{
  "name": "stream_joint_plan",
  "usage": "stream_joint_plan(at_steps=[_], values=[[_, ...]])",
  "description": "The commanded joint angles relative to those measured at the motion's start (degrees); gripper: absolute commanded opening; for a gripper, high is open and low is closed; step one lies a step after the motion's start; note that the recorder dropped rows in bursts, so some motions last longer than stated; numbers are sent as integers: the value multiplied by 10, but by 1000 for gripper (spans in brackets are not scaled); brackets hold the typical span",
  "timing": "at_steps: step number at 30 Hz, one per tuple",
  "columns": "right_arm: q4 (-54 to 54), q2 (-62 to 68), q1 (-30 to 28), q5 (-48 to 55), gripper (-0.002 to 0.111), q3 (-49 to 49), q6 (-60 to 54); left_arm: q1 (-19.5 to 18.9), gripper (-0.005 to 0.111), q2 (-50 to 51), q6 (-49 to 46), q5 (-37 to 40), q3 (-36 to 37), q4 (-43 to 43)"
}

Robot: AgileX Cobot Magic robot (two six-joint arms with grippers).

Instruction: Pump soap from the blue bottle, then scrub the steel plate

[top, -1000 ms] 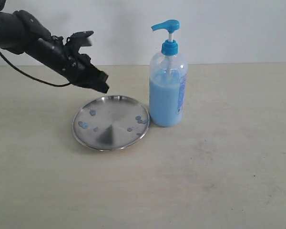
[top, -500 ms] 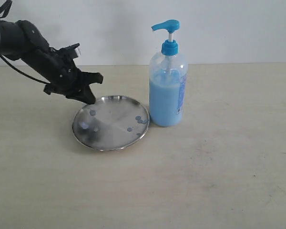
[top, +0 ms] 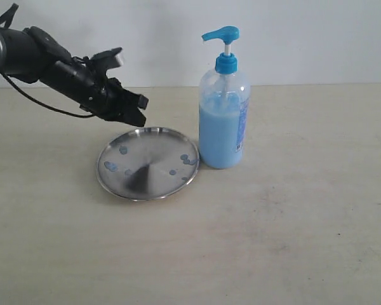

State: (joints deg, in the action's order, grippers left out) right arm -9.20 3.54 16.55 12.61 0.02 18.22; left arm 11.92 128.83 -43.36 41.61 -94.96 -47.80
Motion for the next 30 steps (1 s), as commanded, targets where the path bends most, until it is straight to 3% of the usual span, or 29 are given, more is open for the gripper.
stream_joint_plan(at_steps=[1,6,9,12,17,21,24,30], values=[[4,1,0,-13,0,0,-1,-2,4,-17,-21,-13,0,-41],[4,1,0,-18,0,0,-1,-8,4,-112,-30,-64,9,40],[-9,1,0,-18,0,0,-1,-8,4,-217,-37,-162,53,57],[-9,1,0,-18,0,0,-1,-6,4,-322,-72,-288,135,57],[-9,1,0,-18,0,0,-1,-7,4,-470,-162,-348,320,57],[-9,1,0,-17,0,0,-1,-7,4,-617,-234,-351,476,57],[-9,1,0,-17,0,0,-1,-7,4,-735,-238,-304,555,57],[-9,1,0,-17,0,0,-1,-7,4,-947,-192,-155,618,50]])
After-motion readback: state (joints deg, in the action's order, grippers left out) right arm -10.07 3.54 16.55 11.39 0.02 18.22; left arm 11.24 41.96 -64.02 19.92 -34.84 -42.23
